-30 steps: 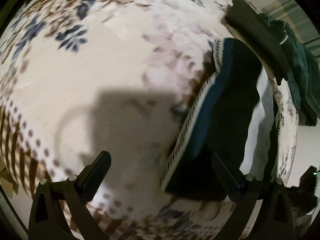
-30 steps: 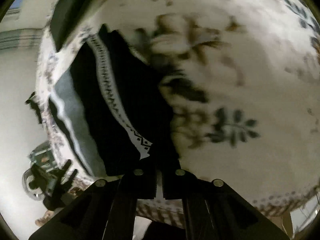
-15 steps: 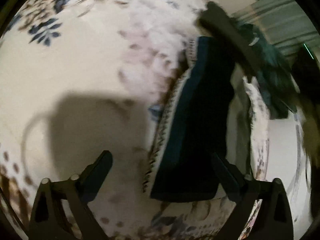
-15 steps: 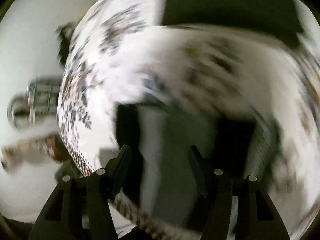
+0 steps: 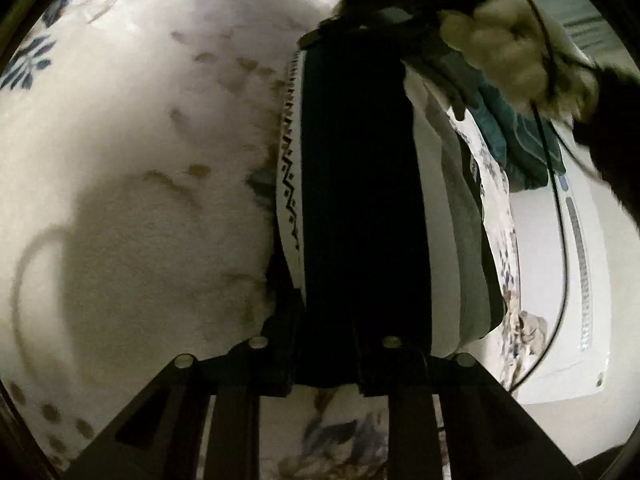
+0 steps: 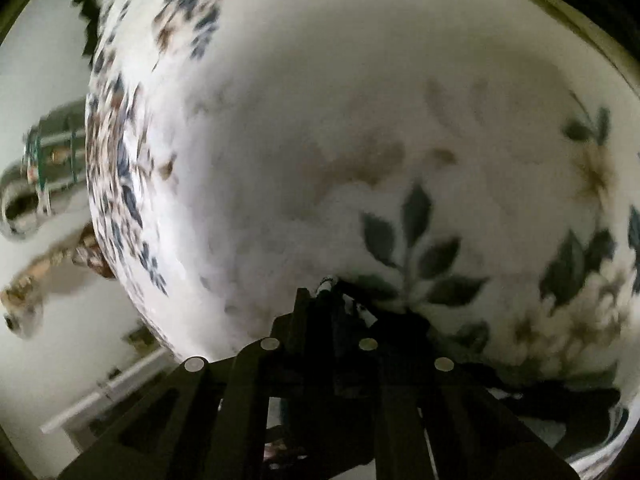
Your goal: Fold small clothes
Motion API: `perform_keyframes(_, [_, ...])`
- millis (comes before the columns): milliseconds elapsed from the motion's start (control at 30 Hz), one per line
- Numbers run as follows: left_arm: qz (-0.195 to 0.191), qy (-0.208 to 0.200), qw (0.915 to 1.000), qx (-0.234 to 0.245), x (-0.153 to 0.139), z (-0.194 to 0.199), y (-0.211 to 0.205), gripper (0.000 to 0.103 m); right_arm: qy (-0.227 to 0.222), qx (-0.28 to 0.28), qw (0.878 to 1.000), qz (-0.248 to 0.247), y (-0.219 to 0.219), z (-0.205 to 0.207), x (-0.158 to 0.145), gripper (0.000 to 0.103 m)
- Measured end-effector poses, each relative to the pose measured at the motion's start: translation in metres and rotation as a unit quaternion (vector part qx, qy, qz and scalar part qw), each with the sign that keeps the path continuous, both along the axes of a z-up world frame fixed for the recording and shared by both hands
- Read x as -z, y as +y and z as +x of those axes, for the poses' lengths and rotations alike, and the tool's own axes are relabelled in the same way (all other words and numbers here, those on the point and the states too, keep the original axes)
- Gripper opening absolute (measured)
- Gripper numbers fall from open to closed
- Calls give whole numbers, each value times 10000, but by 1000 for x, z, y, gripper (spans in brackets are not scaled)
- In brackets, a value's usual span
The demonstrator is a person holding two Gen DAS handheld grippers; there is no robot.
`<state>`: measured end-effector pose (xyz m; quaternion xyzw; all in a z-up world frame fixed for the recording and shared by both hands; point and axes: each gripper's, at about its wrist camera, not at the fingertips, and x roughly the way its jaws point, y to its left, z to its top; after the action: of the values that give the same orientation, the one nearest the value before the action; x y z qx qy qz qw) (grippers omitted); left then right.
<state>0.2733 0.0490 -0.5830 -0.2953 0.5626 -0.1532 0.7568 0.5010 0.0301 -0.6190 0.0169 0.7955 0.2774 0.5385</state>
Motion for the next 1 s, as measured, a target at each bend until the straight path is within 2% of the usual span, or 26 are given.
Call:
perform_keyframes(33, [-80,131,9999,-26,-1,3,3,22,23,29,9999,98,-5,-2,-6,13])
perform_keyframes(67, [-127,220,9997,-71,-3,3,7,24,-37,117,9998,159,-20,0,-19,27])
perform_keyframes(100, [-136,289,9994,-131,-5,2,11,28,-170,277,9992,221,-33,-2,-30,48])
perform_keyframes(133, [-137,326,9992,-165,-8,4,14,28,-330,525,9976,323,-54,-2,-44,54])
perform_keyframes(167, [-77,264,9995,-121,-13,7,15,35,-502,881,9941,388,-88,-5,-61,55])
perform_keyframes(200, [146,242,9996,-28,-15,13,14,62,-594,1269,9891,442,-122,-10,-72,55])
perform_keyframes(233, [248,262,9993,0,-16,18,14,72,-637,1501,9856,454,-143,-15,-78,55])
perform_keyframes(300, [187,261,9994,-83,-12,23,18,72,-751,2112,9740,326,-210,-35,-87,56])
perform_keyframes(367, [224,474,9984,-198,-5,33,23,72,-777,2566,9633,105,-274,-56,-84,62])
perform_keyframes(467, [254,409,9980,-420,-15,46,25,72,-583,3151,9473,-46,-331,-82,-58,62])
perform_keyframes(533, [326,379,9976,-475,-21,61,22,72,-532,3391,9392,120,-353,-88,-39,62])
perform_keyframes(633, [525,295,9974,-407,-21,89,8,72,-469,3638,9289,510,-359,-87,-14,62])
perform_keyframes(700, [703,267,9967,-320,-13,104,8,72,-507,3697,9215,1075,-350,-82,-8,62])
perform_keyframes(733, [787,314,9960,-299,-6,118,5,72,-552,3698,9191,1241,-343,-81,-8,61])
perform_keyframes(767, [798,340,9957,-323,-1,127,4,72,-673,3654,9199,1252,-337,-79,-10,38])
perform_keyframes(800, [772,365,9957,-347,4,133,6,72,-787,3597,9234,1086,-333,-78,-13,9])
perform_keyframes(867, [753,405,9957,-348,7,140,11,72,-1216,3804,9134,786,-341,-78,-25,9])
perform_keyframes(900, [747,380,9960,-306,5,143,10,73,-1252,3957,9075,650,-348,-77,-26,9])
perform_keyframes(933, [762,340,9962,-255,2,144,8,73,-1150,4045,9052,612,-354,-76,-22,9])
perform_keyframes(1000, [886,294,9955,-148,-2,142,4,73,-779,3943,9136,613,-355,-74,-8,10])
